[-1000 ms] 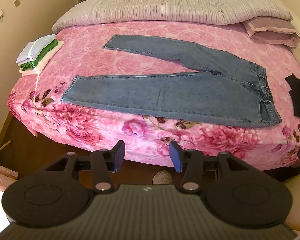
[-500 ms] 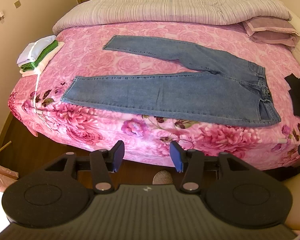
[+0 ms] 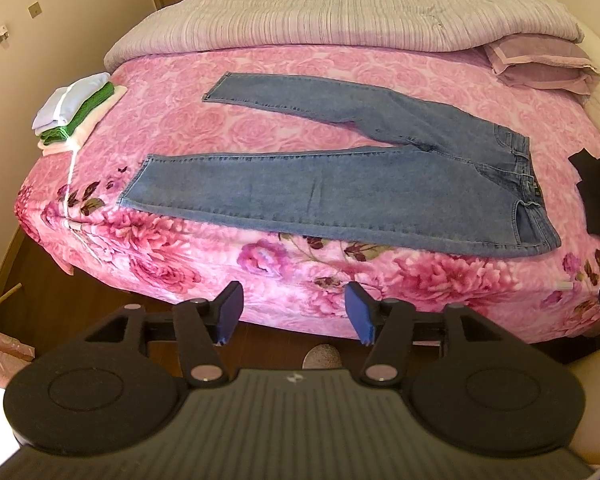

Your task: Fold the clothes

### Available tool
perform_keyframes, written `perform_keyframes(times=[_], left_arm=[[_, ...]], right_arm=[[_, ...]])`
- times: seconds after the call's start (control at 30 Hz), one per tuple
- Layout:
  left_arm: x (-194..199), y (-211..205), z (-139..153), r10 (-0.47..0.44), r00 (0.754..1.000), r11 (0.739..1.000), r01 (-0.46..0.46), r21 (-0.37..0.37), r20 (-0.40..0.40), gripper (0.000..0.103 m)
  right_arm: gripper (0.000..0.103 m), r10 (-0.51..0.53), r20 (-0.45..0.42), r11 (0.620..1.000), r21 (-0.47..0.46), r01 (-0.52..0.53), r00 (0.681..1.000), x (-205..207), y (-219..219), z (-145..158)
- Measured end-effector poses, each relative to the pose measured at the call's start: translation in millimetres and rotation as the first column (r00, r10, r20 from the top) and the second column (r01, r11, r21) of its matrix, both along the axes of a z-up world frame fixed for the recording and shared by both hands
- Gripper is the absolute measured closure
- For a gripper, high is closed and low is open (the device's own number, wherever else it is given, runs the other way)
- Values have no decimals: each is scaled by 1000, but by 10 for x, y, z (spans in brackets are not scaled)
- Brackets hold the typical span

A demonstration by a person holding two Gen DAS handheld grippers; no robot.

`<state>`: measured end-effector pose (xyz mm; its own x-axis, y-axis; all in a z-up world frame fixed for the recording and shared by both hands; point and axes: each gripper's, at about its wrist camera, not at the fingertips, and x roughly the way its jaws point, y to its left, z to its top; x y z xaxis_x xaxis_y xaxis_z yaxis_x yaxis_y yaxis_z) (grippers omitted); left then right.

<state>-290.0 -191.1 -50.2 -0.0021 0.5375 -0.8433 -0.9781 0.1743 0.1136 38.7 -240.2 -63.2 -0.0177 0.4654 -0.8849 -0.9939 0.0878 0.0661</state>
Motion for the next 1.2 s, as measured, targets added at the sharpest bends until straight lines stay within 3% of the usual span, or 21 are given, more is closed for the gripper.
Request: perform_keyframes(times=[0.4, 0.73, 0.97, 1.2], left_arm=[[176, 192, -90, -14, 1000, 1000, 14, -21, 0, 49], [340, 598, -224, -33, 999, 998, 34, -43, 17, 48], [299, 1227, -340, -48, 998, 997, 50, -50, 43, 49], [440, 2235, -548, -153, 985, 983, 160, -95, 81, 49]], right_arm=[[1, -10, -1, 1000, -18, 10, 1000, 102, 145, -74], [1, -58, 13, 996, -63, 59, 998, 240, 447, -225], [1, -159, -22, 979, -131, 154, 987, 423, 898, -434], [3, -339, -82, 932, -164, 323, 937, 767, 1535, -660]])
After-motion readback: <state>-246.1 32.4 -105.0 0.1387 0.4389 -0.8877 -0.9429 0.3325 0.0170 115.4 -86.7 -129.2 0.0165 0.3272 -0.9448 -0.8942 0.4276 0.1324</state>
